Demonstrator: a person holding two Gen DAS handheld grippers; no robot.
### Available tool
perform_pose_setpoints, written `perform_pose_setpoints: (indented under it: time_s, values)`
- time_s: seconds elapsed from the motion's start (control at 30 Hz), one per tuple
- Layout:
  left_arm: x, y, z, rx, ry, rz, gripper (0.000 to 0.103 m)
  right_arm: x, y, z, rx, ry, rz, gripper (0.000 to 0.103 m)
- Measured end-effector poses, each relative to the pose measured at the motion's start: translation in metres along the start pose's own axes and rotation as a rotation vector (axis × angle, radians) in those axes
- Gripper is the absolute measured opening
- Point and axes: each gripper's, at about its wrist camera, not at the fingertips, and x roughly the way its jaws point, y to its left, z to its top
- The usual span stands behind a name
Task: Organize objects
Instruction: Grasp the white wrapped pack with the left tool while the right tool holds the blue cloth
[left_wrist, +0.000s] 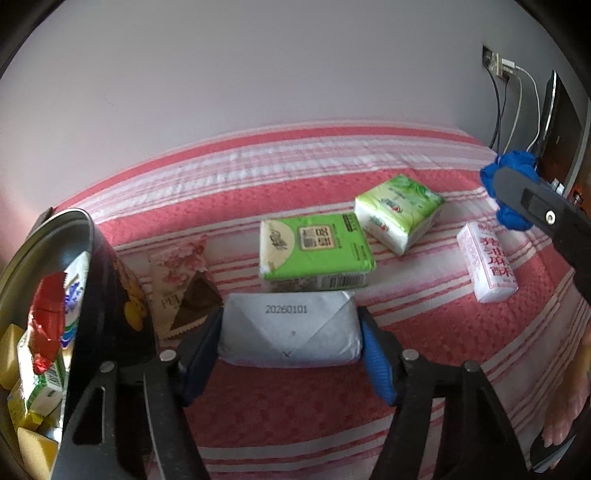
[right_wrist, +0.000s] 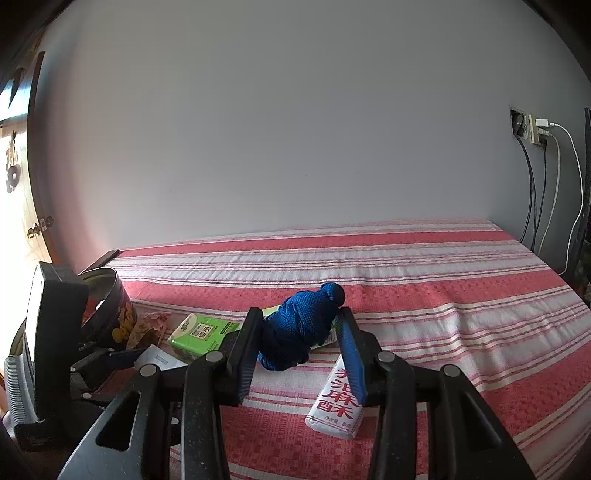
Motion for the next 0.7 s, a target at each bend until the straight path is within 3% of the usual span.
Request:
perform_pose_setpoints:
  time_s: [0.53, 0.7]
  values:
    - [-0.048, -0.002, -0.011, -0.045, -0.185, 0.073, 0.069, 0.002, 0.01, 0.003, 0.0, -0.048, 0.008, 0.044]
    - [-0.041, 0.001, -0.008, -0.059, -0.227, 0.093, 0.069, 0.003, 0.013, 0.004, -0.016, -0.059, -0.003, 0.044]
